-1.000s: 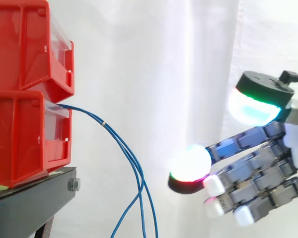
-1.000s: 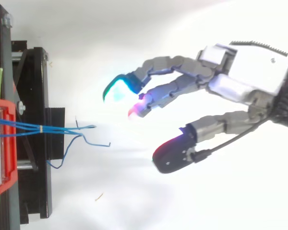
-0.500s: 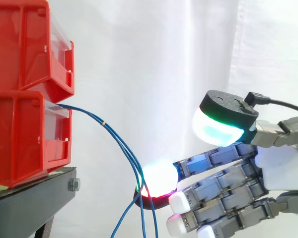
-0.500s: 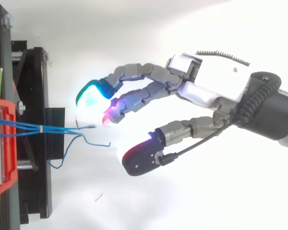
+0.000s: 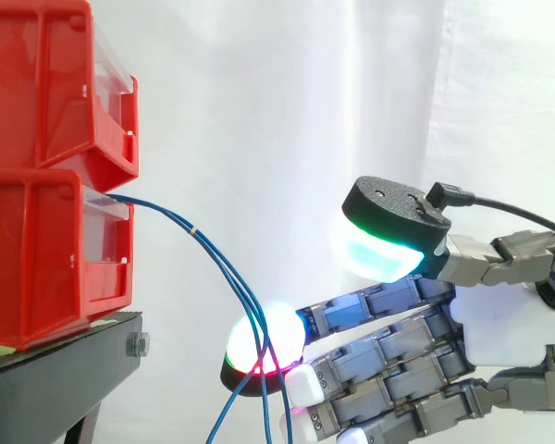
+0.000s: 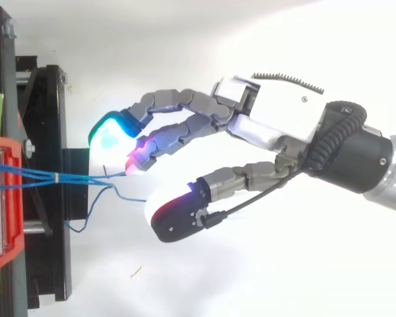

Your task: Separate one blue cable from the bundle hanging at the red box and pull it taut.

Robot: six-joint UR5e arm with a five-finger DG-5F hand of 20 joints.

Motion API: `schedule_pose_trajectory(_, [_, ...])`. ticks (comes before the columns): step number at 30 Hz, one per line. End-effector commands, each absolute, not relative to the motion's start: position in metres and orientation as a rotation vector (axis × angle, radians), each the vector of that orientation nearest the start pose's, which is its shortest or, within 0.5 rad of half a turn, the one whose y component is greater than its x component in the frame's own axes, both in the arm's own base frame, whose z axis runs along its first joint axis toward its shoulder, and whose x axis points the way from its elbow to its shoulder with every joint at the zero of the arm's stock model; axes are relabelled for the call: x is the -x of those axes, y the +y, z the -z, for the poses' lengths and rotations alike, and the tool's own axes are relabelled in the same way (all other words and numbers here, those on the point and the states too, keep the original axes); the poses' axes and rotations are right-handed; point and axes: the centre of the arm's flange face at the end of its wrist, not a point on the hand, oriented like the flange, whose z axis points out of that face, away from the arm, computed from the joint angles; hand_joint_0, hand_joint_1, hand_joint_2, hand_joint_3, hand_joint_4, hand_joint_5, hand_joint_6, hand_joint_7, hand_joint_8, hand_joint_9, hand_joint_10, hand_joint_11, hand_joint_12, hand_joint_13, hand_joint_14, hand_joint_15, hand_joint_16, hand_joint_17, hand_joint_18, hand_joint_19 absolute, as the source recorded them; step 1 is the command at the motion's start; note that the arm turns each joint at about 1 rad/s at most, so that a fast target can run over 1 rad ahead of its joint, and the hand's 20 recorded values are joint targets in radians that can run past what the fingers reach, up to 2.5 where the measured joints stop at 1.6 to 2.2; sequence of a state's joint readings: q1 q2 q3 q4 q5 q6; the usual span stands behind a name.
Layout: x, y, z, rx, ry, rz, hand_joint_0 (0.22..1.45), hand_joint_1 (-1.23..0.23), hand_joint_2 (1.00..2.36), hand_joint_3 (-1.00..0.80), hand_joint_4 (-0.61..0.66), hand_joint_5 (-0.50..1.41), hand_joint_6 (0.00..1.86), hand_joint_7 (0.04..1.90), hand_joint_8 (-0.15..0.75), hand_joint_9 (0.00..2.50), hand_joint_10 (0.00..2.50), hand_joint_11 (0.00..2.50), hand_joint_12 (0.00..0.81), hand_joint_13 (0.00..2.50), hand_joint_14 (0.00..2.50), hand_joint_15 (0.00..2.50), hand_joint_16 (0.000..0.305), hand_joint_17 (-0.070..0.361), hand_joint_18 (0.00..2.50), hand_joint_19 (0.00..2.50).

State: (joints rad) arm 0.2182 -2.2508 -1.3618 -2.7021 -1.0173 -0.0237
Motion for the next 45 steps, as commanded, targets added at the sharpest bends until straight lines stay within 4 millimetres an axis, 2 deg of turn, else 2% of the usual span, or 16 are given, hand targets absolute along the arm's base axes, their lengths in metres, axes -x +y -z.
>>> schedule_pose_trajectory(1, [-0.723,-0.033,-0.213,-1.341,0.992,-0.918,0.52,-0.78,1.00,-0.50,0.22,-0.18,0.50,0.75,0.315,0.82,0.01,0.40,0.321,0.63,0.01,0.24,0.036,0.081,0.55,0.41])
schedule_pose_trajectory(19, [-0.726,-0.045,-0.216,-1.317,0.969,-0.909,0.57,-0.76,1.00,-0.50,0.22,-0.17,0.50,0.75,0.311,0.86,0.01,0.41,0.309,0.65,0.01,0.24,0.034,0.076,0.56,0.42])
schedule_pose_trajectory(23, [-0.732,-0.046,-0.198,-1.326,0.968,-0.907,0.57,-0.76,1.00,-0.50,0.23,-0.17,0.50,0.75,0.313,0.86,0.01,0.41,0.309,0.66,0.01,0.25,0.033,0.075,0.56,0.43])
schedule_pose_trajectory(24, [-0.733,-0.046,-0.200,-1.326,0.961,-0.914,0.57,-0.75,1.00,-0.50,0.23,-0.17,0.50,0.75,0.314,0.87,0.01,0.41,0.310,0.66,0.01,0.25,0.033,0.075,0.56,0.43])
schedule_pose_trajectory(25, [-0.740,-0.046,-0.182,-1.331,0.974,-0.927,0.57,-0.75,1.00,-0.50,0.22,-0.17,0.50,0.75,0.316,0.87,0.01,0.41,0.309,0.66,0.01,0.25,0.033,0.074,0.57,0.43])
schedule_pose_trajectory(27, [-0.745,-0.043,-0.188,-1.323,0.981,-0.953,0.57,-0.75,1.00,-0.50,0.23,-0.17,0.50,0.75,0.313,0.87,0.01,0.41,0.310,0.67,0.01,0.26,0.033,0.074,0.57,0.43])
schedule_pose_trajectory(34, [-0.747,-0.040,-0.190,-1.309,1.006,-0.975,0.56,-0.74,1.00,-0.50,0.23,-0.17,0.50,0.75,0.314,0.88,0.01,0.42,0.314,0.70,0.01,0.27,0.033,0.073,0.57,0.43])
schedule_pose_trajectory(45, [-0.758,-0.034,-0.201,-1.259,0.933,-1.068,0.59,-0.73,1.00,-0.50,0.24,-0.16,0.50,0.76,0.317,0.92,0.01,0.42,0.309,0.77,0.01,0.29,0.031,0.069,0.61,0.44])
